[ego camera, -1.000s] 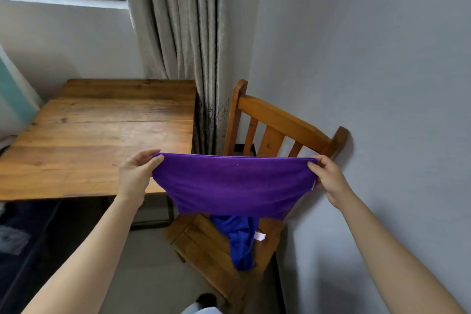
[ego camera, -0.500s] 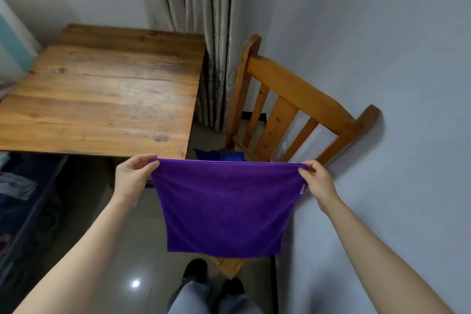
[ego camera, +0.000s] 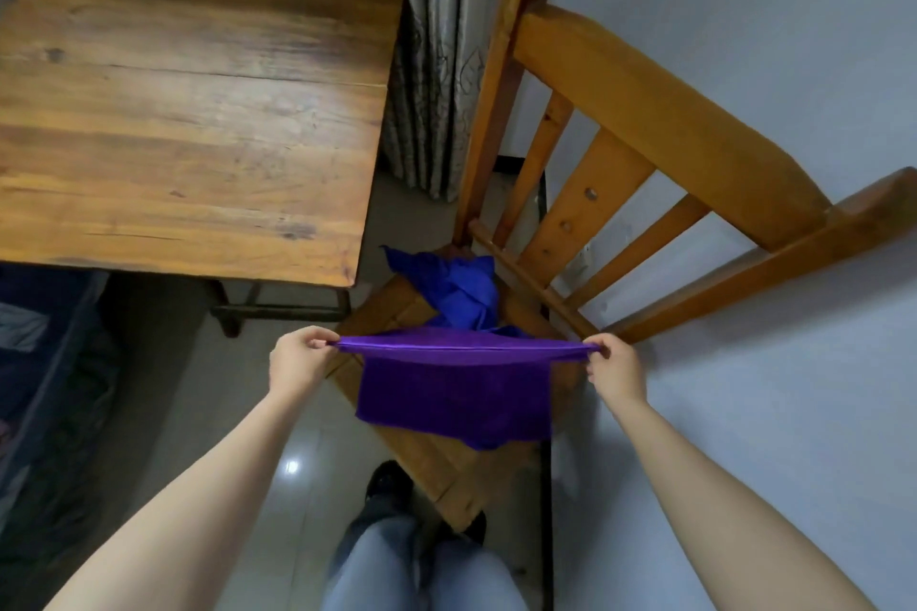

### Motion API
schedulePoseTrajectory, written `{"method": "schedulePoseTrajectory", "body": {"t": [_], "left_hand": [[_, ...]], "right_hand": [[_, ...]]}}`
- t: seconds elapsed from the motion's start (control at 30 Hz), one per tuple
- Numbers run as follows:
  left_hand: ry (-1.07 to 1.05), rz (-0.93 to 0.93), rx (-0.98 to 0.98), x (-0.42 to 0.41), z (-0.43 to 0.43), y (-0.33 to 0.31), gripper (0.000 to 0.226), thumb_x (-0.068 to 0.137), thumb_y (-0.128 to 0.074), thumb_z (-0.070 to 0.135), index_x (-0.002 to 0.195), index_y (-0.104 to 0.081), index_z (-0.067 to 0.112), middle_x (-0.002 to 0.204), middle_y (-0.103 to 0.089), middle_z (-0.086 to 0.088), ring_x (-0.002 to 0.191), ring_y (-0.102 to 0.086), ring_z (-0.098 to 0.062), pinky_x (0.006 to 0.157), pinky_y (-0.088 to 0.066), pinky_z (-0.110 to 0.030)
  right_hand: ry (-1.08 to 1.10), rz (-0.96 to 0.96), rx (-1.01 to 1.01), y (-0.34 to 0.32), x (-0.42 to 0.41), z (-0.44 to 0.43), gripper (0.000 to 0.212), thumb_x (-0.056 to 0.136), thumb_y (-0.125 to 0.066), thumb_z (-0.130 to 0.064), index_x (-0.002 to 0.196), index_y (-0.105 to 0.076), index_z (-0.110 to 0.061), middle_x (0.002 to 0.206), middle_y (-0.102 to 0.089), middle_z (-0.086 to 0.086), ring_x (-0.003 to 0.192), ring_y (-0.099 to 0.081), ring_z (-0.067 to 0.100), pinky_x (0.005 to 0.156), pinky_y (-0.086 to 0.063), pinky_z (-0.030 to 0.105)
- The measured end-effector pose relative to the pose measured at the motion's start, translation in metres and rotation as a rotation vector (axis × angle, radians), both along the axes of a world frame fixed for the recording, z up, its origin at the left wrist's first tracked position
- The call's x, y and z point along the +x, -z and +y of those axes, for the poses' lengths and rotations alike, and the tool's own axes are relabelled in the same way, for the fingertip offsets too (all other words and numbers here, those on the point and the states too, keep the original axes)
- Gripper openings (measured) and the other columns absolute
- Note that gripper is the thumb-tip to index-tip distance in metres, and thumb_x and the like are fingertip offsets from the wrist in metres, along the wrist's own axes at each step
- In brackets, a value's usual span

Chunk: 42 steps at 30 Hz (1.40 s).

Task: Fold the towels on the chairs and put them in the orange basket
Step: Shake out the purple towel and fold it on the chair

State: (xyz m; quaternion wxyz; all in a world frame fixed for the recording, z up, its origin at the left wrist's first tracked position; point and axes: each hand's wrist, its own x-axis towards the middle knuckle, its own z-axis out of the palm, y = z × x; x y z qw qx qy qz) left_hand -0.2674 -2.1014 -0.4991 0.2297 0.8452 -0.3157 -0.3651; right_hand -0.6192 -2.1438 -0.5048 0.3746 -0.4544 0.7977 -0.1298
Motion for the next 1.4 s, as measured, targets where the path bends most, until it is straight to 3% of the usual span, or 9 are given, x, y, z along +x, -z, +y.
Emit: {"method": "schedulePoseTrajectory", "body": {"t": [0.17, 0.4, 0.47, 0.7, 0.9, 1.1, 1.2, 1.27, 1.4], "left_hand": [[-0.052, 0.085, 0.070, 0.002, -0.002, 0.017, 0.010, 0.081, -0.065, 0.001, 0.087, -0.069, 0.009, 0.081, -0.066, -0.011, 0.076, -0.063, -0.026, 0.075, -0.051, -0.033], [-0.066, 0.118, 0.144, 0.006, -0.009, 0.020, 0.011, 0.083, -0.063, 0.002, 0.088, -0.065, 0.012, 0.072, -0.066, -0.011, 0.058, -0.063, -0.019, 0.048, -0.044, -0.019], [-0.093, 0.117, 0.127, 0.006, -0.019, 0.017, 0.010, 0.084, -0.063, 0.003, 0.087, -0.065, 0.013, 0.069, -0.065, -0.010, 0.057, -0.062, -0.018, 0.050, -0.045, -0.019], [-0.099, 0.120, 0.108, 0.005, -0.028, 0.012, 0.010, 0.083, -0.064, 0.004, 0.086, -0.066, 0.013, 0.064, -0.063, -0.006, 0.052, -0.061, -0.014, 0.042, -0.040, -0.018], [-0.088, 0.261, -0.059, 0.005, -0.027, 0.013, 0.015, 0.080, -0.066, 0.001, 0.081, -0.067, 0.016, 0.078, -0.065, -0.004, 0.075, -0.057, -0.016, 0.070, -0.046, -0.029], [-0.216, 0.404, 0.076, 0.002, -0.023, 0.051, 0.011, 0.086, -0.060, 0.001, 0.095, -0.065, 0.004, 0.077, -0.063, -0.007, 0.064, -0.054, -0.015, 0.049, -0.046, -0.016], [-0.296, 0.382, 0.203, -0.011, -0.023, 0.071, 0.014, 0.087, -0.055, -0.001, 0.100, -0.060, -0.004, 0.069, -0.057, -0.011, 0.055, -0.049, -0.016, 0.036, -0.041, -0.015], [-0.407, 0.502, 0.308, -0.023, -0.024, 0.088, 0.025, 0.091, -0.051, 0.004, 0.112, -0.054, -0.010, 0.077, -0.057, -0.017, 0.054, -0.049, -0.021, 0.040, -0.042, -0.022], [-0.612, 0.975, 0.546, -0.069, -0.018, 0.101, 0.048, 0.097, -0.043, 0.033, 0.127, -0.046, -0.005, 0.094, -0.058, -0.022, 0.078, -0.057, -0.031, 0.067, -0.047, -0.034]], "right_hand": [[0.090, -0.055, 0.011, 0.018, 0.006, 0.003, 0.022, 0.093, -0.048, -0.005, 0.109, -0.062, -0.007, 0.101, -0.067, 0.012, 0.090, -0.066, 0.027, 0.085, -0.055, 0.041], [0.134, -0.115, 0.015, 0.017, 0.004, -0.004, 0.021, 0.090, -0.053, -0.005, 0.108, -0.063, -0.006, 0.104, -0.067, 0.013, 0.097, -0.064, 0.027, 0.090, -0.052, 0.045], [0.147, -0.132, -0.018, 0.013, 0.004, -0.010, 0.021, 0.090, -0.052, -0.005, 0.107, -0.063, -0.007, 0.105, -0.066, 0.013, 0.098, -0.063, 0.028, 0.091, -0.051, 0.045], [0.344, -0.305, -0.032, 0.001, 0.007, -0.014, 0.020, 0.097, -0.045, -0.022, 0.094, -0.061, -0.010, 0.093, -0.067, 0.011, 0.087, -0.066, 0.024, 0.081, -0.053, 0.035], [0.394, -0.281, -0.025, 0.000, 0.006, -0.032, 0.023, 0.092, -0.055, -0.008, 0.114, -0.060, -0.003, 0.111, -0.063, 0.017, 0.098, -0.063, 0.029, 0.079, -0.053, 0.032], [0.601, -0.486, 0.190, 0.021, 0.009, -0.034, 0.046, 0.090, -0.055, 0.001, 0.134, -0.042, -0.001, 0.125, -0.056, 0.023, 0.106, -0.060, 0.033, 0.082, -0.050, 0.034], [0.654, -0.578, 0.172, 0.020, 0.025, -0.043, 0.047, 0.088, -0.055, 0.003, 0.134, -0.042, 0.003, 0.121, -0.057, 0.025, 0.086, -0.063, 0.028, 0.078, -0.050, 0.032], [0.703, -0.619, 0.135, 0.019, 0.032, -0.049, 0.044, 0.088, -0.056, 0.004, 0.131, -0.045, 0.005, 0.113, -0.060, 0.024, 0.073, -0.062, 0.023, 0.075, -0.050, 0.031], [0.768, -0.657, 0.084, 0.014, 0.041, -0.045, 0.041, 0.086, -0.058, 0.006, 0.126, -0.051, 0.002, 0.106, -0.060, 0.019, 0.075, -0.063, 0.023, 0.068, -0.053, 0.031]]}}
